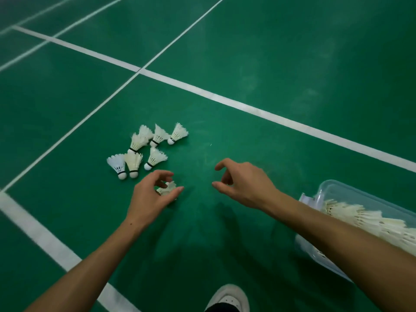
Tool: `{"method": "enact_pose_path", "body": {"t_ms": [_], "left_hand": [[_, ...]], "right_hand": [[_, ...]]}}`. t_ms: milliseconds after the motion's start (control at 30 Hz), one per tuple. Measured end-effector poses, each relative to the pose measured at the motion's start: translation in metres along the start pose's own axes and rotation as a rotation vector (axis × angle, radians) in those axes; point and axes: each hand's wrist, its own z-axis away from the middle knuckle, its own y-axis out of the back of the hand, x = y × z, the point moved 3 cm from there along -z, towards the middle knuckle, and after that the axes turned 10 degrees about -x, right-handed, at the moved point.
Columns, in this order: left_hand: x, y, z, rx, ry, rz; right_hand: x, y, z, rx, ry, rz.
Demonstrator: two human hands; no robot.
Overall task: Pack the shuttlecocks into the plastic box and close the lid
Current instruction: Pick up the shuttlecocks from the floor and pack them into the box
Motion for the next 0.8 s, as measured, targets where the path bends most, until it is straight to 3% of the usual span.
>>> {"method": "enact_pose_path", "body": {"t_ms": [267, 500, 633, 800], "left_hand": [[-0.063, 0.003, -0.020, -0.271, 0.101, -0.320], [-0.078, 0.013, -0.049, -0.238, 0.091, -0.423], [-0.080, 0.022, -0.064, -0.084, 0.051, -0.454], [-0.079, 0.030, -0.099, -0.121, 0.224, -0.404]], "right_hand": [[-0.017, -0.016, -0.073, -0.068, 0.060, 0.021], [-0.002, -0.009, -0.140, -0.105, 0.036, 0.057], [0.009, -0.006, -0.196, -0.043, -0.024, -0.001], [-0.002, -0.010, -0.251, -0.024, -0.010, -0.089]]}}
